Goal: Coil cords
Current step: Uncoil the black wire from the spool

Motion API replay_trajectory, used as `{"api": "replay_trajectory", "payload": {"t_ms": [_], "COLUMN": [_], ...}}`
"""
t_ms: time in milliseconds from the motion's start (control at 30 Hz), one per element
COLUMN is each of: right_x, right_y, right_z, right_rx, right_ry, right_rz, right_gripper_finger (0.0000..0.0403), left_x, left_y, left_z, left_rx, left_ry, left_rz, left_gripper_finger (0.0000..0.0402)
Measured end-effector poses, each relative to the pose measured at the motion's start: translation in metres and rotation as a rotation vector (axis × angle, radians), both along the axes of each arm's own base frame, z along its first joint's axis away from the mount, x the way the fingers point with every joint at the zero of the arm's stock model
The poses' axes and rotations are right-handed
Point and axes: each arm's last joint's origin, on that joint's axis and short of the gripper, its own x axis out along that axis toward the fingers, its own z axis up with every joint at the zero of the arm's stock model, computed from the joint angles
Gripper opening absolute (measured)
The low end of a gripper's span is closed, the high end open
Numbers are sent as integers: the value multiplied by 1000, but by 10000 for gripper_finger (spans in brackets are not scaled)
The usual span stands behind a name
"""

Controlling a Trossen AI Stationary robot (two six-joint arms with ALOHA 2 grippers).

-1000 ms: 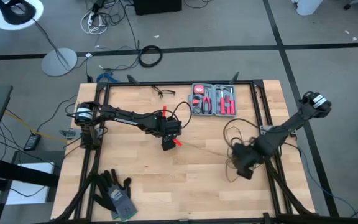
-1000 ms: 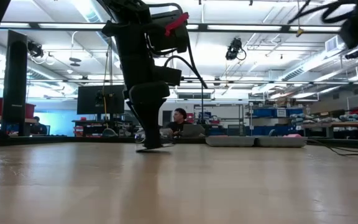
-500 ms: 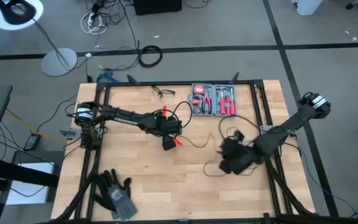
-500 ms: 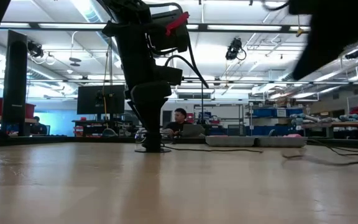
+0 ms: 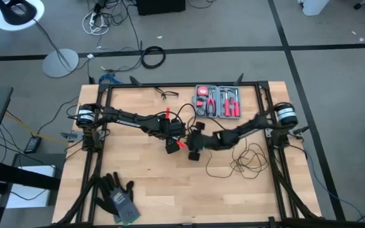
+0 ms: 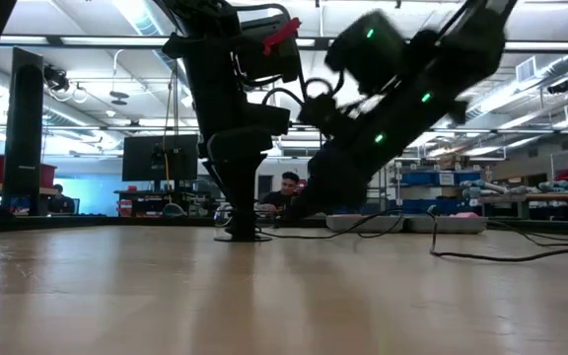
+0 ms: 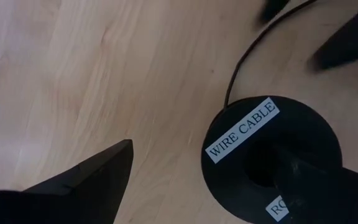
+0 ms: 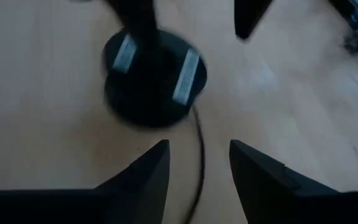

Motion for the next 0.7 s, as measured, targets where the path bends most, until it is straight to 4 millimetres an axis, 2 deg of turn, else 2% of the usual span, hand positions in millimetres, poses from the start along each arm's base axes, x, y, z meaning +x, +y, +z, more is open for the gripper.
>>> {"api": "replay_trajectory", "payload": {"t_ms": [100, 200, 300, 433, 567, 700], "right_x": [11, 15, 15, 9, -3, -30], "right_y": [-18, -34, -41, -36, -19, 2], "right_z": [-14, -30, -35, -33, -19, 1], "right_rx": [32, 89, 172, 217, 240, 272], "right_ry": [-47, -40, -16, 55, 137, 304], "right_rz": [56, 55, 48, 63, 60, 52], "right_gripper_finger": [158, 148, 113, 17, 14, 4], "left_x": [0, 0, 1, 1, 0, 0], "left_y": [0, 0, 0, 0, 0, 0], "left_z": [0, 0, 0, 0, 0, 0], "left_rx": [0, -1, -1, -1, -1, 3], "left_ry": [-1, -3, -7, -7, -5, 0], "left_rz": [0, 0, 0, 0, -1, 1], "left_gripper_finger": [367, 367, 367, 367, 367, 367]}}
